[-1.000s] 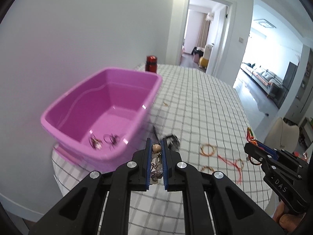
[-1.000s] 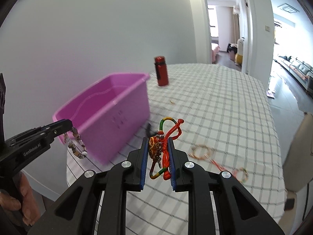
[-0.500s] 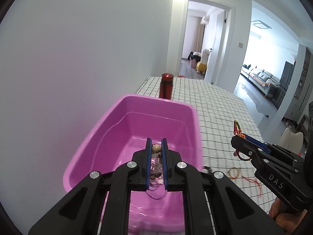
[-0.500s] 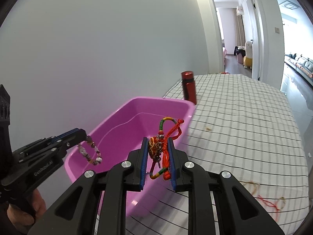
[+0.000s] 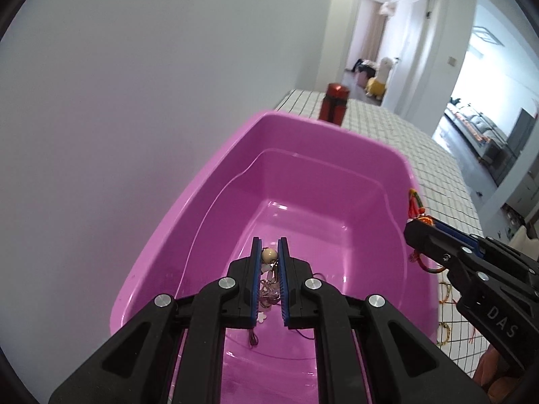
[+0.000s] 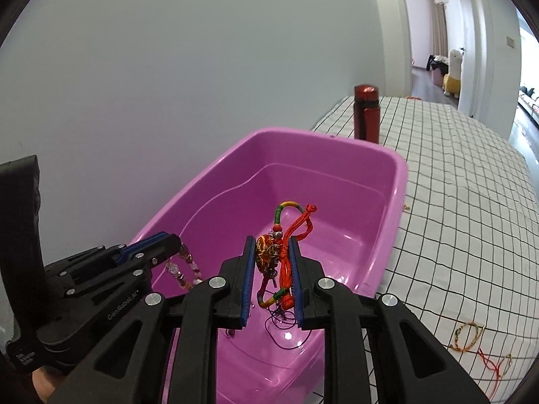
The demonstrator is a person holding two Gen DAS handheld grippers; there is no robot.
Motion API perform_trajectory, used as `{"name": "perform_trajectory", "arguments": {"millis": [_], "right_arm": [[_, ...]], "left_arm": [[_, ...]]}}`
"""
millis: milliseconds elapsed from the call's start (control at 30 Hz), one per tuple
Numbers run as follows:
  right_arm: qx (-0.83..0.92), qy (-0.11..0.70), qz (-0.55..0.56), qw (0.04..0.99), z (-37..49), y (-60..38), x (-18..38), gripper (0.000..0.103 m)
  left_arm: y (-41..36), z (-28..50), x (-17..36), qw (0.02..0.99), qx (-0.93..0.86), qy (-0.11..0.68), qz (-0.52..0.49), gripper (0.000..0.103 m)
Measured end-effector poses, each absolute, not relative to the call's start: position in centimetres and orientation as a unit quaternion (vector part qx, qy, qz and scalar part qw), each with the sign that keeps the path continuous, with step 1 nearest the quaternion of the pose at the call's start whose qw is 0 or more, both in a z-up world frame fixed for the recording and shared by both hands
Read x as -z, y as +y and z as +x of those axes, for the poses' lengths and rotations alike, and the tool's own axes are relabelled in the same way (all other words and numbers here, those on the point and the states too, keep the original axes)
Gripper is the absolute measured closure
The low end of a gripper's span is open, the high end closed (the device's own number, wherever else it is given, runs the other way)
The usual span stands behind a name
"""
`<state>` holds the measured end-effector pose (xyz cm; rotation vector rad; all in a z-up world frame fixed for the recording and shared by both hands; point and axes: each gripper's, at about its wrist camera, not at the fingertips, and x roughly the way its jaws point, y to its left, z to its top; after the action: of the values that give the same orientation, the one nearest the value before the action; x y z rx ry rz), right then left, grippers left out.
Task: Organize jewelry
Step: 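Lift both held bracelets and carry them over the pink bin, then open both tools to drop the bracelets into the pink bin, then withdraw both open tools from the bin back over the table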
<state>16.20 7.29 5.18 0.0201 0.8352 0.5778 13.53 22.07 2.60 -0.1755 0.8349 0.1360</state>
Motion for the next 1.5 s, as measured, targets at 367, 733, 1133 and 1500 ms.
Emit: {"name": "perform_trajectory", "arguments": {"millis": [367, 733, 1133, 1500], "right_arm": [[-0.296, 0.459, -0.023, 0.837, 18.9, 9.3, -2.6, 0.084], [-0.3, 0.481, -0.044, 0.822, 20.3, 10.7, -1.1, 0.084], [-0.278, 0.477, -0.056, 0.832, 19.9, 9.9, -1.6, 0.053], [-0.269, 0.48, -0.04, 0.834, 18.7, 8.4, -2.6, 0.044]], "left_arm": [[23.2, 15.7, 0.2, 0.874, -0.093, 0.466, -0.106, 0.093], [23.7, 15.9, 1.4, 0.853, -0.107, 0.498, -0.115, 0.093], [24.4, 13.7, -0.2, 0.854, -0.125, 0.497, -0.092, 0.025], [25.5, 12.6, -0.4, 0.845, -0.142, 0.504, -0.106, 0.012]]}}
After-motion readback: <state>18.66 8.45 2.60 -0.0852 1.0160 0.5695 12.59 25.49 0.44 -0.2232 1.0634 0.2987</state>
